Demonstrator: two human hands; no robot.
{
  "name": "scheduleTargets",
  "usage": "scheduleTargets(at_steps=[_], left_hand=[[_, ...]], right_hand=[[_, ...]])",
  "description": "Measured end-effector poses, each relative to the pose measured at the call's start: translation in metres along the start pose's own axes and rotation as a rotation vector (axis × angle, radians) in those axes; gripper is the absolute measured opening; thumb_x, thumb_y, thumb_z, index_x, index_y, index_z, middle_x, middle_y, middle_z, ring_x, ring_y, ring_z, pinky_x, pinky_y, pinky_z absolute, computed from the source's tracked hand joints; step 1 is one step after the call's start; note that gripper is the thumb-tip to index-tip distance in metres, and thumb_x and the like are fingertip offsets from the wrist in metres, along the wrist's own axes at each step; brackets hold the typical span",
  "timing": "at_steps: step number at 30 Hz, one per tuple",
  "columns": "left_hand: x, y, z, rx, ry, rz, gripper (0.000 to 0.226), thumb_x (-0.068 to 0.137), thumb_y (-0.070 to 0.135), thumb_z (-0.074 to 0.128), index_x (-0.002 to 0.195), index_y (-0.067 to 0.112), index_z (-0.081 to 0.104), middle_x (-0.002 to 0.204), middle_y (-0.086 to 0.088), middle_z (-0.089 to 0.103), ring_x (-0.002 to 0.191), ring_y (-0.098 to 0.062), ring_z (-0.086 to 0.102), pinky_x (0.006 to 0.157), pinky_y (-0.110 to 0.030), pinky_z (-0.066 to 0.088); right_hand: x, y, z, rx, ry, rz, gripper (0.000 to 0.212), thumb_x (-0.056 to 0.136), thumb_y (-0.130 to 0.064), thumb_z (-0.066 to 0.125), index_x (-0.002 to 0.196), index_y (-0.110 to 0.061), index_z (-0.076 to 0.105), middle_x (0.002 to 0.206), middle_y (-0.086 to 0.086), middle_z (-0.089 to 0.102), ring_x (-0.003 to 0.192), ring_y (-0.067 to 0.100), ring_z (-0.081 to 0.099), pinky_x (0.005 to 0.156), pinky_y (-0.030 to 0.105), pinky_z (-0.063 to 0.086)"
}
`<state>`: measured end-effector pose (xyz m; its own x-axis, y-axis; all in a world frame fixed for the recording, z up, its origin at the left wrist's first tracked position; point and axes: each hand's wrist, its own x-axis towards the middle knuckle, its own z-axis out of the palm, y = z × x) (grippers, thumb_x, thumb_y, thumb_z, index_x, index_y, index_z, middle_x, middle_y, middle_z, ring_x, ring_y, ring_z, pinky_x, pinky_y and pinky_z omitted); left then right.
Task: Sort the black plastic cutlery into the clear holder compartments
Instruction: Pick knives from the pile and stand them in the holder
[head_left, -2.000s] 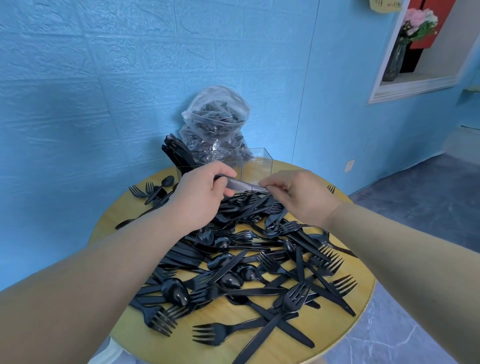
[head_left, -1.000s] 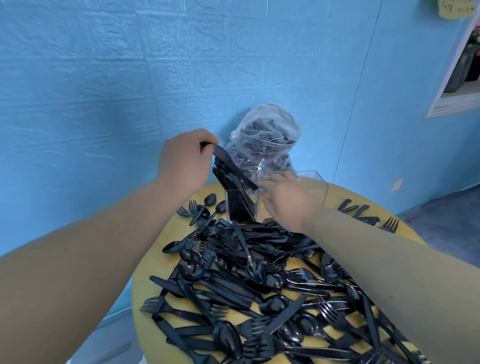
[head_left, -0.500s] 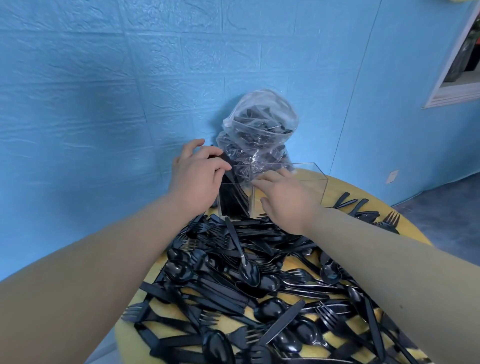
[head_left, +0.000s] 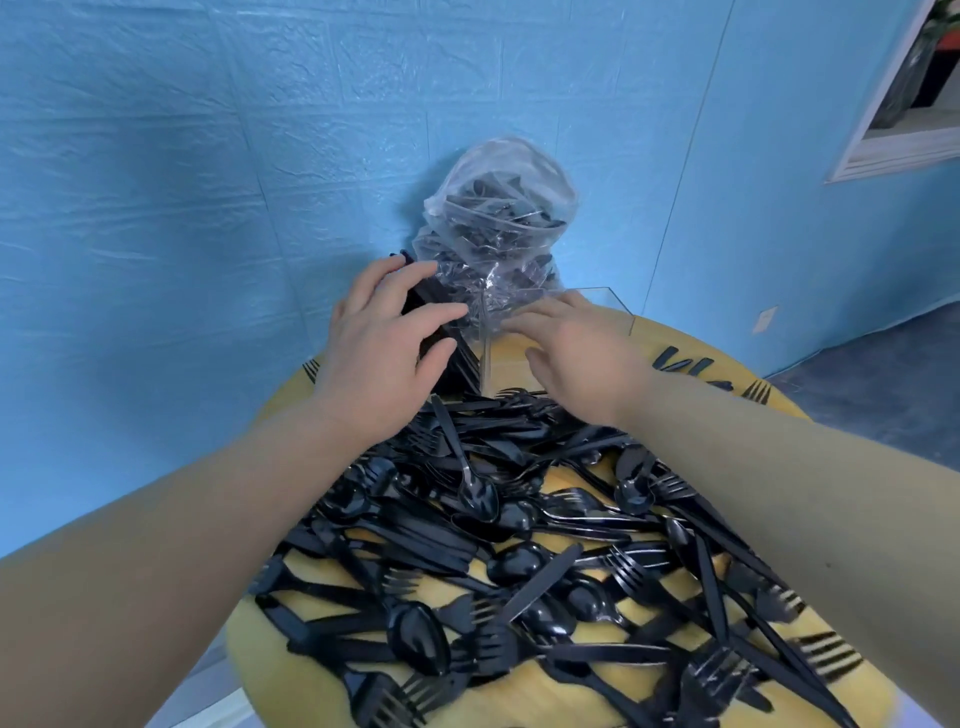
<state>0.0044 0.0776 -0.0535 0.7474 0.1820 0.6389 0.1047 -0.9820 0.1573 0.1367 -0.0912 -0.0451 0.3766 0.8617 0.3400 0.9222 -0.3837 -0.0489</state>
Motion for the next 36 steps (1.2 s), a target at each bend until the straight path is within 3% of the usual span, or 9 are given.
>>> scheduleTargets(at_steps=[3,6,9,15,23,31,36], left_hand=[[-0.016,0.023,0.0,-0.052,-0.069,0.041,0.024,0.09,0.027,0.063,0.112,0.025,0.069,0.132,0.001,0.055,0.127,-0.025,0.036,0.103,-0.049,0.034],[-0.029,0.048,0.005,-0.105,-0.255,0.031,0.024,0.092,0.033,0.057,0.114,0.03,0.068,0.122,0.012,0.06,0.121,-0.017,0.04,0.102,-0.032,0.03],[-0.036,0.069,0.014,-0.128,-0.426,0.053,0.025,0.095,0.033,0.052,0.116,0.033,0.065,0.12,0.016,0.06,0.118,-0.012,0.039,0.096,-0.021,0.026],[-0.03,0.101,0.036,-0.067,-0.568,0.023,0.033,0.097,0.037,0.047,0.128,0.034,0.057,0.13,0.012,0.055,0.121,-0.016,0.039,0.101,-0.032,0.034],[-0.019,0.136,0.065,0.022,-0.58,0.072,0.036,0.092,0.053,0.047,0.122,0.037,0.061,0.115,0.008,0.054,0.108,-0.016,0.045,0.086,-0.031,0.041],[-0.01,0.138,0.071,0.071,-0.531,0.046,0.032,0.087,0.05,0.059,0.113,0.031,0.058,0.103,0.012,0.06,0.1,-0.013,0.053,0.08,-0.029,0.046],[-0.006,0.136,0.07,0.131,-0.52,0.101,0.016,0.089,0.043,0.057,0.1,0.031,0.06,0.093,0.014,0.053,0.095,-0.012,0.051,0.07,-0.025,0.036]], right_hand=[[-0.029,0.011,-0.013,0.082,0.047,0.06,0.035,0.092,-0.007,0.049,0.125,-0.016,0.059,0.121,0.005,0.06,0.115,0.025,0.047,0.093,0.034,0.039],[-0.062,0.023,-0.023,0.134,-0.012,0.179,0.027,0.092,-0.009,0.052,0.114,-0.015,0.065,0.108,0.002,0.066,0.102,0.021,0.059,0.085,0.027,0.042],[-0.091,0.039,-0.029,0.164,-0.06,0.28,0.022,0.088,-0.005,0.052,0.099,-0.014,0.069,0.09,-0.003,0.061,0.088,0.019,0.058,0.077,0.026,0.044],[-0.132,0.074,-0.03,0.107,-0.13,0.409,0.022,0.087,-0.007,0.049,0.092,-0.021,0.066,0.096,-0.002,0.062,0.088,0.018,0.06,0.073,0.029,0.046],[-0.132,0.09,-0.004,0.045,-0.248,0.39,0.035,0.094,-0.014,0.044,0.124,-0.025,0.059,0.116,0.002,0.052,0.107,0.023,0.053,0.085,0.032,0.045],[-0.126,0.097,0.005,0.091,-0.193,0.315,0.034,0.091,-0.013,0.049,0.12,-0.023,0.06,0.115,0.0,0.055,0.104,0.02,0.054,0.086,0.036,0.048],[-0.121,0.1,0.011,0.055,-0.199,0.306,0.027,0.091,-0.022,0.054,0.116,-0.025,0.061,0.112,-0.001,0.055,0.109,0.021,0.049,0.089,0.038,0.046]])
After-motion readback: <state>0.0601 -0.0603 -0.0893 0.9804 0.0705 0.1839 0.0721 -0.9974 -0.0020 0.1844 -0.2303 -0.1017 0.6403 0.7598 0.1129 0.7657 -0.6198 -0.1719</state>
